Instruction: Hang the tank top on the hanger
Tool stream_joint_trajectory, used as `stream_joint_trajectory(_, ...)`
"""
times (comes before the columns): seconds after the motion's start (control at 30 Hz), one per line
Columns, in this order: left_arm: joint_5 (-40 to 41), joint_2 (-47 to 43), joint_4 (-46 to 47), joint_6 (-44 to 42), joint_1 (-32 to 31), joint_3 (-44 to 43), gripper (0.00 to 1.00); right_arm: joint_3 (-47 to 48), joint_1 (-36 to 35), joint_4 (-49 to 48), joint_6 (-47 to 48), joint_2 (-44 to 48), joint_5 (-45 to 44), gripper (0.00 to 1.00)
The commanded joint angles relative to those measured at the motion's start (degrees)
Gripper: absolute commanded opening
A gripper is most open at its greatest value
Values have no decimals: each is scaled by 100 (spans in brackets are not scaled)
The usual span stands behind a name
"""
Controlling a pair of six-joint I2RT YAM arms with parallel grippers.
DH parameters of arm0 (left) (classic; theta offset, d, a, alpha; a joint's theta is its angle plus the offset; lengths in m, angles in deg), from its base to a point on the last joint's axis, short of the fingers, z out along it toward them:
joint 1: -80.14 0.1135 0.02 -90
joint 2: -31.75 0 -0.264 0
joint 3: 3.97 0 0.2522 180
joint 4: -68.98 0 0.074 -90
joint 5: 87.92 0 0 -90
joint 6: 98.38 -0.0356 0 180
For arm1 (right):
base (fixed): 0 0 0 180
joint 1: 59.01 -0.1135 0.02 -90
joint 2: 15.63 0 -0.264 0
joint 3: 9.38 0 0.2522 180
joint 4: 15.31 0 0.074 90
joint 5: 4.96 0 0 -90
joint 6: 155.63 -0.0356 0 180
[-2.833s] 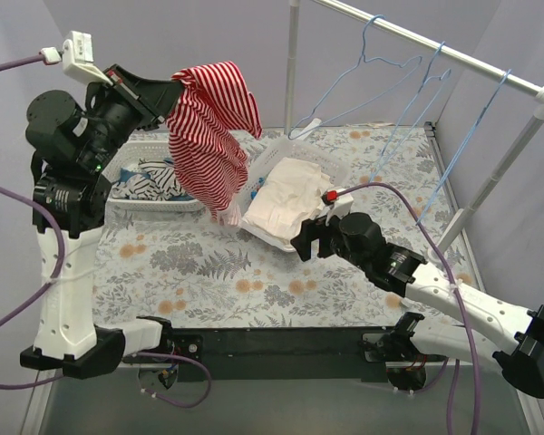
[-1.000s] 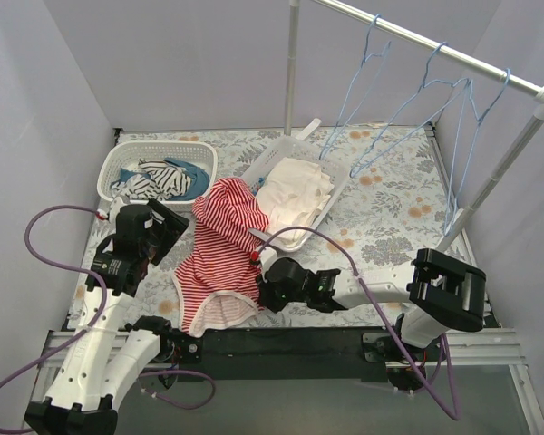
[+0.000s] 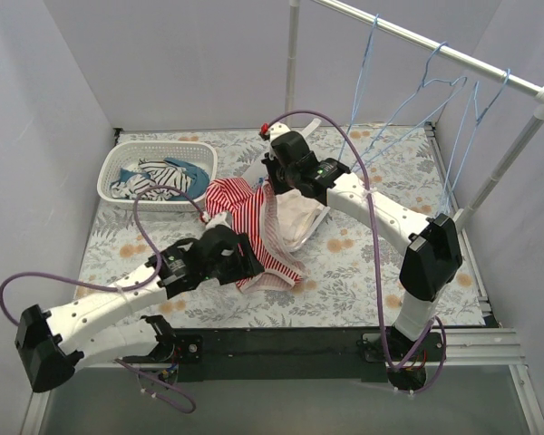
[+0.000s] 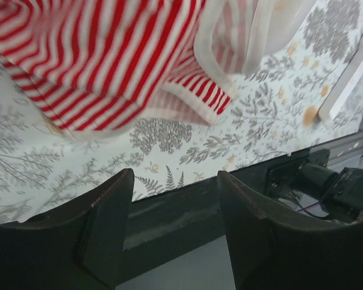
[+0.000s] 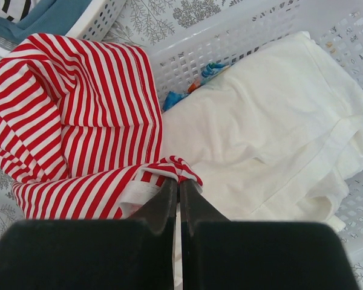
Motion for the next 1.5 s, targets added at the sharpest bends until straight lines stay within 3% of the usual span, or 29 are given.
stream_joint_trajectory(0.0,1424,560,-58,1302,-1254,-79,57,174,41,41,48,195,204,1)
stream_joint_trajectory(0.17,2216,1798,143,2638,-1970,-290,57,-256,41,-47,-66,468,230,1)
stream_joint_trajectory(0.4,2551,2583,2269,2168,-2049,-106,57,-688,41,-109,-163,863,213,1)
stream_joint_trajectory(0.63,2481,3216,2903,2288,-2049,25,54,-820,41,-118,-172,1083,133,1)
stream_joint_trajectory(0.73,2454,3295,2956,2394,-2067,96,49,-855,50,-109,-163,1127,98,1)
stream_joint_trajectory(0.8,2515,3287,2957,2394,-2102,114,40,-881,50,-118,-172,1154,90,1)
stream_joint_trajectory(0.87,2664,3164,2913,2359,-2102,131,30,-908,50,-118,-172,1171,63,1)
stream_joint_trajectory(0.9,2735,3094,2834,2359,-2102,123,16,-908,50,-118,-181,1189,54,1)
stream_joint_trajectory(0.97,3058,2753,2310,2420,-2102,70,2,-943,50,-118,-172,1259,28,1)
stream_joint_trajectory(1.03,3306,2314,1799,2482,-2102,-62,0,-960,50,-109,-172,1390,-16,1)
stream_joint_trajectory(1.2,4158,32,-73,2342,-2137,-456,0,-829,41,-109,-190,1742,-16,1)
stream_joint_trajectory(1.3,4930,-675,-1058,2026,-2129,-1316,0,-549,50,-118,-216,1856,89,1)
stream_joint_trajectory(1.4,5729,-713,-1359,1026,-2102,-2616,0,-93,50,-153,-286,1918,361,1)
stream_joint_trajectory(1.47,6065,-669,-548,-526,-2102,-3310,0,172,50,-231,-312,1962,546,1)
